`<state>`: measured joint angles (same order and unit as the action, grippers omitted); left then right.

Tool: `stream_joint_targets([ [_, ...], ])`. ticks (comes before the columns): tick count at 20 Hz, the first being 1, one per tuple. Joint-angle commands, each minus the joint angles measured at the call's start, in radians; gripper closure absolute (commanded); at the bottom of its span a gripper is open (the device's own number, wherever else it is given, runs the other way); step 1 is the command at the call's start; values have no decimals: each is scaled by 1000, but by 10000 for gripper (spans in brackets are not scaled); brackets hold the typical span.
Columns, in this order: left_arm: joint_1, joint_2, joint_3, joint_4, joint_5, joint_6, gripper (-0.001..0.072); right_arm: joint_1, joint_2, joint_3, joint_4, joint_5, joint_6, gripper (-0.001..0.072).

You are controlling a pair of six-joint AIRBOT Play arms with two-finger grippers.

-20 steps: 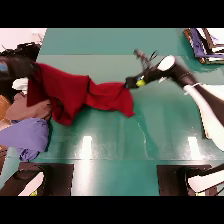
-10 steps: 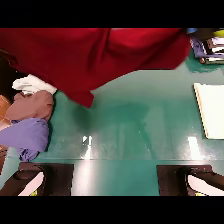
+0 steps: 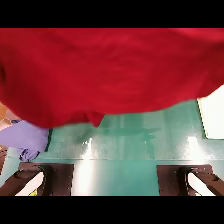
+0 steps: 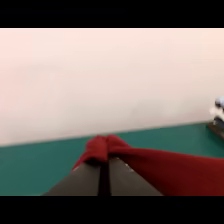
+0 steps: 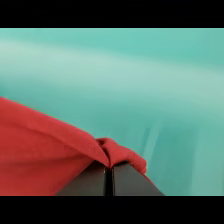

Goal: Fold the shirts.

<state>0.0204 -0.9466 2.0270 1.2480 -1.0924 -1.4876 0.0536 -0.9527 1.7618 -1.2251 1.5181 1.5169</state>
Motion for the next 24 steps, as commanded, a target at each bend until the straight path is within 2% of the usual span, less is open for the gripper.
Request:
stream_joint_targets([
  [1, 1, -134, -135, -20, -45, -6, 684, -18, 21, -254, -7, 43, 73, 698],
  [4, -2, -330, -245, -77, -116, -1, 683, -18, -36, -516, -6, -52, 80, 698],
  [7, -2, -527, -333, -95, -89, 8, 683, -18, -166, -671, -5, -215, 74, 698],
  [9, -2, -638, -340, -94, -44, 29, 683, -18, -266, -703, 4, -333, 59, 698],
  [11, -2, -696, -340, -97, 18, 27, 682, -18, -361, -667, 5, -368, 52, 697],
  [12, 2, -705, -340, -97, 37, 16, 651, -18, -403, -631, 5, -362, 52, 688],
  [13, 3, -705, -338, -92, 36, 12, 350, -18, -437, -588, 4, -352, 52, 501],
  [14, 5, -701, -323, -72, 12, 2, 75, -21, -464, -539, 2, -332, 52, 240],
  [15, 12, -695, -309, -51, -34, -4, 81, -28, -477, -494, 5, -307, 52, 224],
  [16, 26, -676, -298, -30, -93, -6, 178, -29, -478, -452, 2, -276, 42, 226],
  [17, 40, -649, -302, -15, -135, -7, 213, -34, -468, -421, 0, -242, 7, 232],
  [20, 76, -505, -435, 43, -198, -5, 216, -68, -383, -406, 0, -167, -19, 232],
  [24, 72, -290, -858, 36, -190, -4, 216, -117, -228, -523, 1, -157, -19, 233],
])
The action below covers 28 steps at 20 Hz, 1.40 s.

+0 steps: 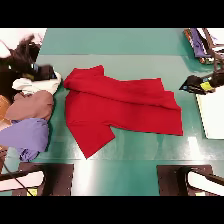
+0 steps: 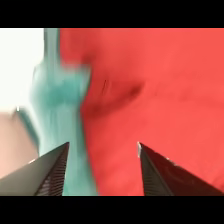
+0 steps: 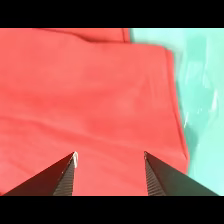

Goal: Fold the shirts.

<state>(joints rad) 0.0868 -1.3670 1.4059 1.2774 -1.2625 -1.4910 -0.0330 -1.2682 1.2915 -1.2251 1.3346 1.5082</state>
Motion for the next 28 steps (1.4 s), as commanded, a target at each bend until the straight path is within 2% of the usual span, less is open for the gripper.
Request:
stream_joint_targets([
  [1, 6, 180, -358, -6, 2, -1, 216, -44, 122, -88, 2, 26, -11, 268],
  [4, 6, 292, -636, -63, 88, 0, 216, -82, 204, -182, 3, 19, -10, 283],
  [7, 6, 324, -780, -175, 171, 35, 217, -103, 253, -233, 4, 21, -10, 283],
  [13, 6, 324, -862, -331, 330, 61, 217, -104, 298, -235, 3, 39, -10, 283],
  [20, 6, 322, -873, -369, 361, 87, 221, -104, 318, -235, 3, 72, -10, 283],
  [22, 6, 322, -873, -378, 372, 117, 672, -104, 318, -235, 0, 82, -10, 283],
  [25, 6, 324, -837, -373, 320, 140, 684, -128, 318, -270, -18, 105, -10, 282],
  [28, 6, 324, -755, -363, 230, 166, 685, -245, 329, -421, -30, 143, -17, 271],
])
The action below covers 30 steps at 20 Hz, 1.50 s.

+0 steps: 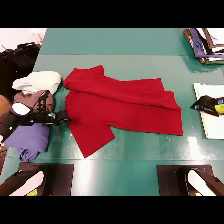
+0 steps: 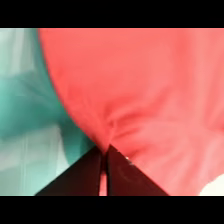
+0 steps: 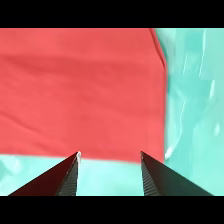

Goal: Fold the shirts.

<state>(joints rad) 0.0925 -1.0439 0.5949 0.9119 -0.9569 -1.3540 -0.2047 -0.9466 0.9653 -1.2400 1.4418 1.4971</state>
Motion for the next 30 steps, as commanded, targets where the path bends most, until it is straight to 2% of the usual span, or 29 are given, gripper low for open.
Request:
stream_joint_targets([
  [1, 0, 1, 80, 2, -95, 41, 684, -132, 18, -159, -14, 34, -7, 216],
  [2, 0, 1, 100, 1, -105, 48, 684, -192, 21, -220, -9, 31, -7, 189],
  [5, 0, 1, 129, 0, -92, 48, 684, -303, 21, -377, 2, -9, -26, 190],
  [8, 0, 1, 128, 0, -86, 46, 684, -333, 21, -485, 122, -116, -54, 264],
  [11, 0, 1, 128, 0, -83, 46, 684, -292, 12, -527, 200, -230, -57, 265],
  [17, 0, 1, 128, 1, -82, 46, 685, -126, -161, -433, 228, -296, -51, 283],
  [18, 0, 1, 128, 1, -81, 46, 684, -98, -181, -412, 227, -295, -50, 309],
  [19, 0, 2, 129, 1, -81, 45, 685, -69, -196, -391, 226, -296, -50, 447],
  [20, 0, 3, 131, 2, -84, 45, 685, -45, -204, -372, 219, -296, -51, 529],
  [21, 1, 10, 139, 5, -88, 44, 686, -23, -204, -357, 218, -296, -51, 552],
  [22, 1, 33, 143, 6, -82, 41, 685, -3, -196, -343, 217, -297, -51, 669],
  [23, 1, 66, 154, 25, -80, 21, 686, 11, -178, -330, 217, -297, -51, 697],
  [26, 3, 174, 266, 131, -135, -39, 685, 40, -82, -234, 218, -279, -51, 698],
  [30, 3, 268, 626, 191, -250, -62, 684, 45, 81, 70, 219, -253, -51, 697],
])
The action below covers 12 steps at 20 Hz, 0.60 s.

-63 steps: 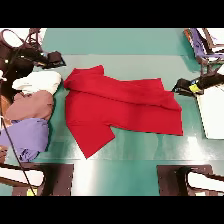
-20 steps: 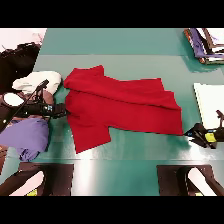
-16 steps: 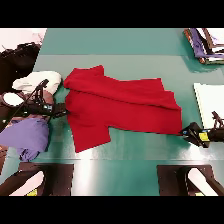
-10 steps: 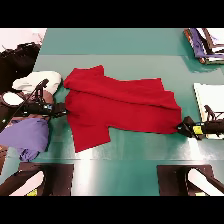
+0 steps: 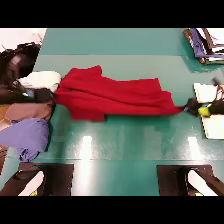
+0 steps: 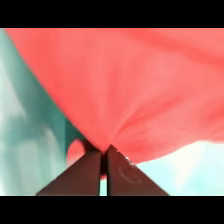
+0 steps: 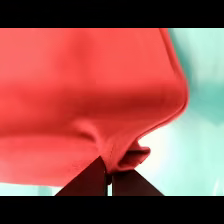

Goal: Fold the shirts.

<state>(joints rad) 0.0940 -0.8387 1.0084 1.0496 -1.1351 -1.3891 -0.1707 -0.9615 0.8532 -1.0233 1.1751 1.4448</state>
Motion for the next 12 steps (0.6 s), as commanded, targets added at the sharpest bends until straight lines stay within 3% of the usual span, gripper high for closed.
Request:
stream_joint_targets([
  [1, 1, 71, 336, 53, -85, -29, 684, 11, 130, 272, 1, 11, 1, 698],
  [4, 1, 73, 711, 55, -97, -52, 684, 10, 197, 563, -2, 10, 1, 698],
  [8, 1, 72, 1108, 74, -10, -79, 685, 11, 208, 890, -108, 67, 2, 698],
  [12, 1, 72, 1212, 72, 59, -104, 686, 10, 123, 1177, -191, 223, 17, 698],
])
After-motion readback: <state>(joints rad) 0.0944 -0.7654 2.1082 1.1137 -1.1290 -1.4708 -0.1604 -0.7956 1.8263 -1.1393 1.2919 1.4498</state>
